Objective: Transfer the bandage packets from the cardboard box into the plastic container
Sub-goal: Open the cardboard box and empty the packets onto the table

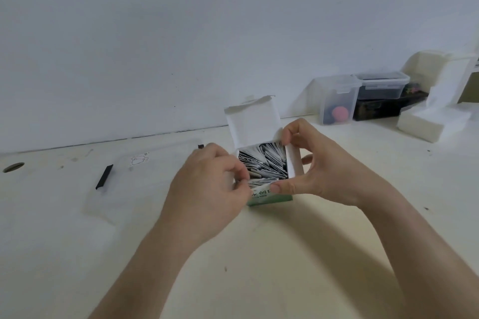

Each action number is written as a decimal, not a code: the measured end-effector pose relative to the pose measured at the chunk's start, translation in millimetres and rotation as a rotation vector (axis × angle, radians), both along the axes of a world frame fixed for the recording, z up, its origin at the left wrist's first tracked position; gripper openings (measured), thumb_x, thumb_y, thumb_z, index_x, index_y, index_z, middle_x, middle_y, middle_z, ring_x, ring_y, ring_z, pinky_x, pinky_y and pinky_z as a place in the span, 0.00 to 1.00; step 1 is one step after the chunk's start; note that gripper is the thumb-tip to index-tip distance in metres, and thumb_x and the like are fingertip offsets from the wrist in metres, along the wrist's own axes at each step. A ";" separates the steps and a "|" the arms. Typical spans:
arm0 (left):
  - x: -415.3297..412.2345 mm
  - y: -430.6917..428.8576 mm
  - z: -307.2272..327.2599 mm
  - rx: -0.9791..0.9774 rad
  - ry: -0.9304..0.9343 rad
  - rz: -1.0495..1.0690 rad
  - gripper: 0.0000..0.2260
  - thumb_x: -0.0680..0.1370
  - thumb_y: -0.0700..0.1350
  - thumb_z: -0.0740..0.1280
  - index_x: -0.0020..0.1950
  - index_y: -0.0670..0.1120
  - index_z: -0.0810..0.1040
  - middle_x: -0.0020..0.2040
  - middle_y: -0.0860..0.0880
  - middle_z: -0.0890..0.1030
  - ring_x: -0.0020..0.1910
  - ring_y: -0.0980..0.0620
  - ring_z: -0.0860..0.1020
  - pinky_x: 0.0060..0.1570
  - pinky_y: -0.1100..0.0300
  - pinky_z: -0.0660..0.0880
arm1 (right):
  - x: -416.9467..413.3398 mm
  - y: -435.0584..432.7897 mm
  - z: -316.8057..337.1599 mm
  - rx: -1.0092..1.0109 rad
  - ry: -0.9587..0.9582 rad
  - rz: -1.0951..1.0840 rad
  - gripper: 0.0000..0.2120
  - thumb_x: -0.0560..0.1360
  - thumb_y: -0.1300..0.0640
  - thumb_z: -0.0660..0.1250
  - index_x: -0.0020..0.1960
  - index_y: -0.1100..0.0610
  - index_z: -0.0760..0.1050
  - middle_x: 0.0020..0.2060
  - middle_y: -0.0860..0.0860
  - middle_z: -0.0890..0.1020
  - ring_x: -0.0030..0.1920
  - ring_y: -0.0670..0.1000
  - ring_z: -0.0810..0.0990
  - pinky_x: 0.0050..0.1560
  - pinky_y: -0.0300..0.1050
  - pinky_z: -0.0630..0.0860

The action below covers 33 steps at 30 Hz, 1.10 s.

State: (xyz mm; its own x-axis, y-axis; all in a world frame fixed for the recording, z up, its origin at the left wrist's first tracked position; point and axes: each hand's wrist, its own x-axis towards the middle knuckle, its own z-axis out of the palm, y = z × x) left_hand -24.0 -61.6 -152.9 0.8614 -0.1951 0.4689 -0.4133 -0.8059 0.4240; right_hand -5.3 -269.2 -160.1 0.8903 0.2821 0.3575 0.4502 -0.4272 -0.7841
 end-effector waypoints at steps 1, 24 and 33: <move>1.5 0.0 6.2 0.101 0.007 -0.013 0.03 0.71 0.48 0.70 0.39 0.56 0.80 0.43 0.58 0.74 0.48 0.57 0.70 0.47 0.64 0.67 | -0.2 1.0 -0.1 0.005 -0.013 0.001 0.30 0.58 0.46 0.82 0.49 0.45 0.65 0.49 0.57 0.78 0.50 0.61 0.77 0.53 0.61 0.75; 18.7 -3.6 -6.9 -0.299 -0.524 0.023 0.04 0.77 0.39 0.66 0.47 0.42 0.81 0.38 0.54 0.79 0.38 0.58 0.75 0.41 0.75 0.67 | 14.6 -1.0 -15.1 0.109 -0.130 -0.283 0.29 0.62 0.54 0.82 0.52 0.48 0.64 0.43 0.42 0.75 0.40 0.41 0.72 0.39 0.36 0.70; 27.0 2.5 -13.7 -0.103 -0.369 -0.063 0.12 0.71 0.32 0.64 0.47 0.43 0.82 0.43 0.52 0.82 0.42 0.58 0.77 0.46 0.73 0.70 | 18.4 -8.5 -16.6 0.106 -0.287 -0.578 0.27 0.65 0.53 0.78 0.53 0.48 0.63 0.47 0.44 0.72 0.46 0.50 0.70 0.38 0.41 0.62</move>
